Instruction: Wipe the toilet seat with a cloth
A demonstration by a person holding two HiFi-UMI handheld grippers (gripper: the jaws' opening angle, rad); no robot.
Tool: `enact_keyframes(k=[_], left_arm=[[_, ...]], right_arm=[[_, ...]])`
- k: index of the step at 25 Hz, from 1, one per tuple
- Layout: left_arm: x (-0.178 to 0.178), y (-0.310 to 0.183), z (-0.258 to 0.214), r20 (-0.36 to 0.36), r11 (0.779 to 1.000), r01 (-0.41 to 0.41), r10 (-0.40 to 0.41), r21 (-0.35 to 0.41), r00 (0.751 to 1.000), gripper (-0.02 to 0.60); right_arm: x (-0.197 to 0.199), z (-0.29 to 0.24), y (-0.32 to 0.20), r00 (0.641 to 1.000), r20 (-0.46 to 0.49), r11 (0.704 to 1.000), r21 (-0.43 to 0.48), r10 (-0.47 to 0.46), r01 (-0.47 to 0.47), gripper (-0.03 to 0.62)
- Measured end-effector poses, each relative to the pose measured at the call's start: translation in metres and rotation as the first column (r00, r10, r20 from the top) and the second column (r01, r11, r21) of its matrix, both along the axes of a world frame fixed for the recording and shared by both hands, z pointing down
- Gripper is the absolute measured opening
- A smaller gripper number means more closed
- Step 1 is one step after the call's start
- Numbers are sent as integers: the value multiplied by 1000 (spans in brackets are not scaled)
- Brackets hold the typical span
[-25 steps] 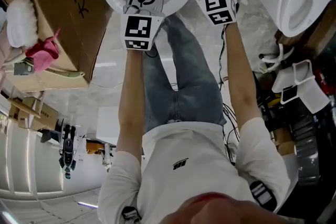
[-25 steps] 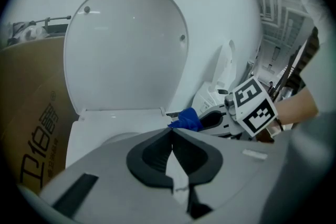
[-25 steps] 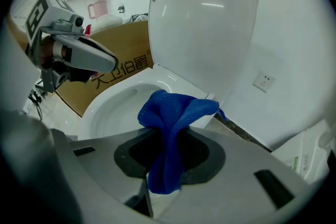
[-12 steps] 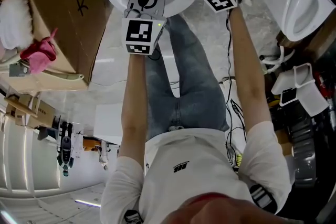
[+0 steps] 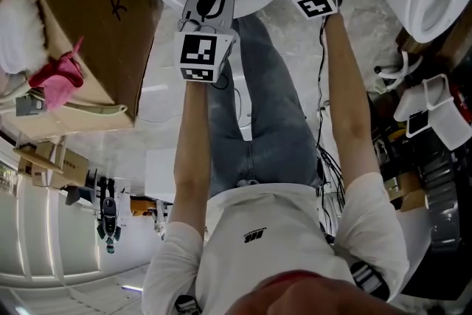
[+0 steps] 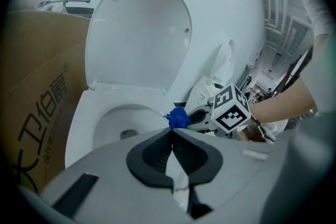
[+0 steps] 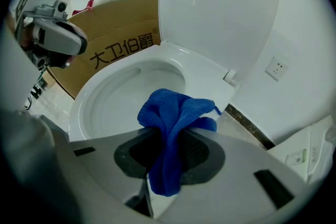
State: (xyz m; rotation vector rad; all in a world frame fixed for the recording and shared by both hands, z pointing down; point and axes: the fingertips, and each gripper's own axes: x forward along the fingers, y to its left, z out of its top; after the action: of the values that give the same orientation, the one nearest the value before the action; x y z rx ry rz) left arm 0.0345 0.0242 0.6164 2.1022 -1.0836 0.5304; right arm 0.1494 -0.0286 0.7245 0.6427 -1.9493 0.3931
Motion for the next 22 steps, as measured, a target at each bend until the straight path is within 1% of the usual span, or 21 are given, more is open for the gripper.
enact_keyframes(k=[4,10,22], left_arm=[[-2,19,0,-14,1000,-26,26,-9,1000,11],[-7,44,-2,-21,998,-63,63,-14,998,11],[-23,80,-7,-23,995,-94,94,-14,995,11]], right_arm=[[2,1,18,999,-9,999,2,40,-40,89],[0,2,45,998,-27,998,3,65,-65,89],[-11,2,104,994,-41,995,-22,100,-101,88]])
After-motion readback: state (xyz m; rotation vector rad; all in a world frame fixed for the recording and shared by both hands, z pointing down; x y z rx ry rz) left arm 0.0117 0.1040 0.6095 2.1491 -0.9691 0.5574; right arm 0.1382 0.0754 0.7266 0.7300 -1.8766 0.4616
